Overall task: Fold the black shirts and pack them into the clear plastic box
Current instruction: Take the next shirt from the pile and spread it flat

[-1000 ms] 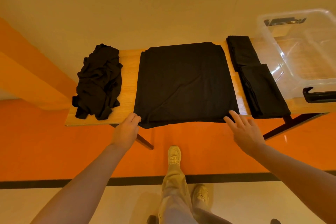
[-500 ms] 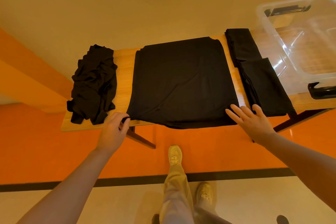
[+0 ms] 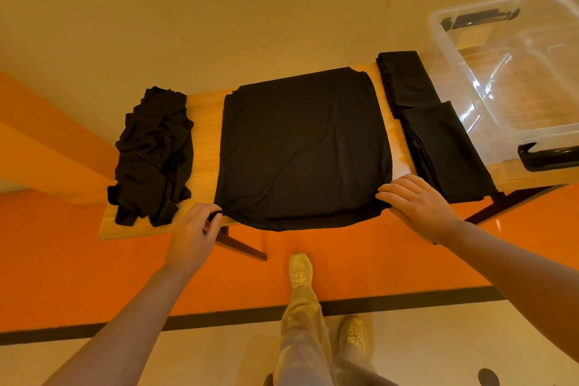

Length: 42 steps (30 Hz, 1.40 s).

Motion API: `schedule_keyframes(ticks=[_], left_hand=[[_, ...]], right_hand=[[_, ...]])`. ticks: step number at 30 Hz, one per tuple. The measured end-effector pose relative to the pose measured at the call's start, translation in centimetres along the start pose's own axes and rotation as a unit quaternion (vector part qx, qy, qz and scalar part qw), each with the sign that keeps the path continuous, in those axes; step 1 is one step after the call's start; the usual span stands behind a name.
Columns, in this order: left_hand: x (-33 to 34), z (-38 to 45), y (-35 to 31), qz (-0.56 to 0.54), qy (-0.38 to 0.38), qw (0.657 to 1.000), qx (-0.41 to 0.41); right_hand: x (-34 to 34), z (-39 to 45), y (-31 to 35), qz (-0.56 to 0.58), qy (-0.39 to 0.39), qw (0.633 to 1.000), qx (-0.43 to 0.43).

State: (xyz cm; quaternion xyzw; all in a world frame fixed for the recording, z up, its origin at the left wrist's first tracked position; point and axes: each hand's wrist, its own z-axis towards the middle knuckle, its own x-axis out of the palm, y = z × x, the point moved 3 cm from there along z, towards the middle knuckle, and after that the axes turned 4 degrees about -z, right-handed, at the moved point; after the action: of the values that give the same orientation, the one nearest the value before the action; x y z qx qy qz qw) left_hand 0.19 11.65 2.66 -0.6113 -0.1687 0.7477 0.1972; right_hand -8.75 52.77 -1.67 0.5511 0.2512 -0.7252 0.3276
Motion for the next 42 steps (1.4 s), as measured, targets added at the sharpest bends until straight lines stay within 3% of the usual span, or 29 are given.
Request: schedule_keyframes(ticks=[9,17,24,28,34,38,42], left_hand=[[0.0,0.5,-1.1,0.012,0.014,1.000,0.010],[-0.7,0.2,-0.4,0.018,0.041,0.999,0.000],[-1.5,-1.0,1.3,0.025,0.026,0.997,-0.065],[-2.0,-1.8,1.1,-0.004,0.038,0.995,-0.094],[-3.7,-3.0,-0.7,-0.100,0.026,0.984,-0.146],[-4.2,-4.1,-1.7,-0.117,0.046,0.981,-0.147],[-4.4,-4.5,-1.9,-0.129,0.040,0.977,-0.164]], right_hand=[[-3.4,1.0,-0.5,0.178,0.000,0.981,0.078],[-4.5,0.4,-1.7,0.164,0.062,0.975,0.133],[-5.3,-2.3,-3.2,0.152,0.084,0.974,0.148],[-6.6,-3.7,-3.3,0.174,0.116,0.957,0.203],[-8.6,-5.1,-2.8,0.276,0.088,0.923,0.254],[-9.4,-5.5,-2.1,0.328,0.126,0.890,0.290],[-10.2,-4.9,-2.1,0.364,0.101,0.868,0.322]])
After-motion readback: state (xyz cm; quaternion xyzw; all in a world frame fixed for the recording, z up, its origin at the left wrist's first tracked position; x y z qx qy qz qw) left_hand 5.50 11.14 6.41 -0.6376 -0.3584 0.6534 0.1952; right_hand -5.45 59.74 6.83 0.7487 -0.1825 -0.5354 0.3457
